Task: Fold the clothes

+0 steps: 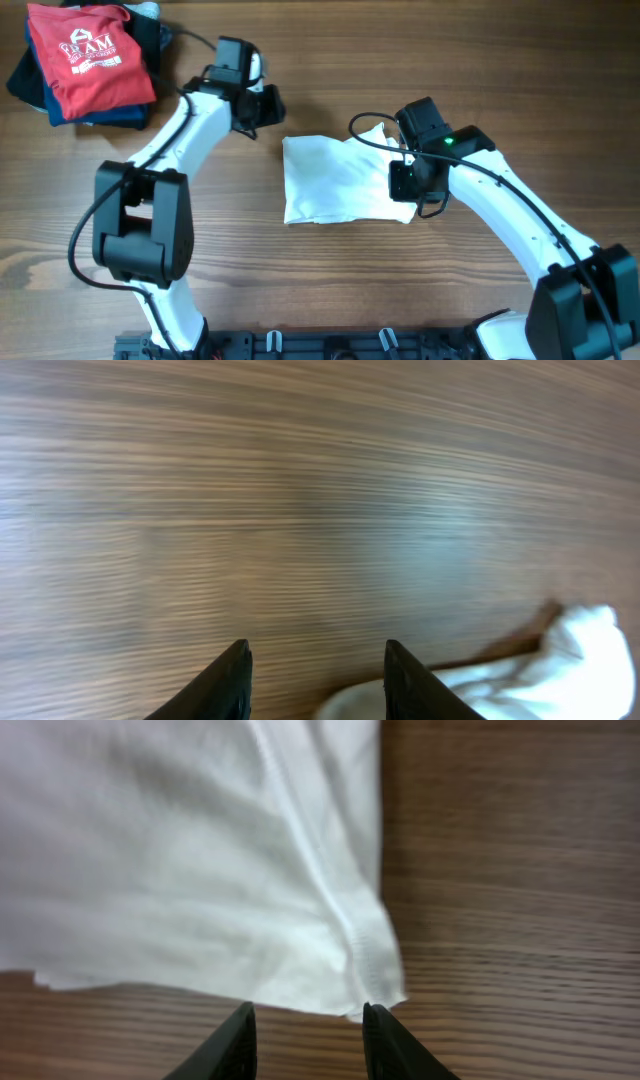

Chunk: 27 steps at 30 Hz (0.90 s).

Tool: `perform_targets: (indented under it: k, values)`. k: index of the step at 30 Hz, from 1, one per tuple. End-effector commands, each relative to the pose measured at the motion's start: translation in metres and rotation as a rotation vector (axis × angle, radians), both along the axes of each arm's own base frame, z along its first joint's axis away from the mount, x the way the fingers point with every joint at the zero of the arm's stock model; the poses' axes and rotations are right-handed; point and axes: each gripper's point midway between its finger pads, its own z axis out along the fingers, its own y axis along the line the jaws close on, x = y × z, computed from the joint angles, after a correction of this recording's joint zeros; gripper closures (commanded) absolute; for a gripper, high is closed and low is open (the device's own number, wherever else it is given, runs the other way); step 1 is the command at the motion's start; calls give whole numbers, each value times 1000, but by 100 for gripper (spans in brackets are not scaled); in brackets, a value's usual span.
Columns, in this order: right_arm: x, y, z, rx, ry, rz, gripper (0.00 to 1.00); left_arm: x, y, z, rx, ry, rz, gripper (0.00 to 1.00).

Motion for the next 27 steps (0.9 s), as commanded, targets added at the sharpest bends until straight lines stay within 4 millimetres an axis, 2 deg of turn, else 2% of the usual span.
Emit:
perform_targets:
  k: [1, 4, 7, 13, 18, 21, 22, 25, 27]
  values:
    - [-11, 18, -14, 87, 92, 59, 66, -7, -37, 12, 4, -54, -140, 57]
    - [-15, 22, -31, 99, 158, 58, 66, -14, -48, 3, 18, -44, -190, 57]
    - [-18, 21, -50, 78, 208, 72, 66, -22, -46, -9, 32, 8, -193, 57]
    - [13, 7, -69, -33, 97, 62, 64, -49, -37, -40, 70, 163, -193, 57]
    - [67, -1, -63, -113, -138, 44, 64, -76, -28, -48, 99, 282, -193, 56]
    - [101, 10, -52, -106, -294, 158, 63, -110, -16, -51, 134, 435, -185, 58]
    - [115, 12, -46, -120, -363, 189, 63, -129, -9, -50, 149, 524, -152, 58]
    - [129, 18, -38, -123, -433, 252, 63, -163, -6, -44, 168, 673, -125, 59]
    - [129, 18, -36, -122, -431, 252, 60, -177, -11, -38, 175, 716, -149, 65]
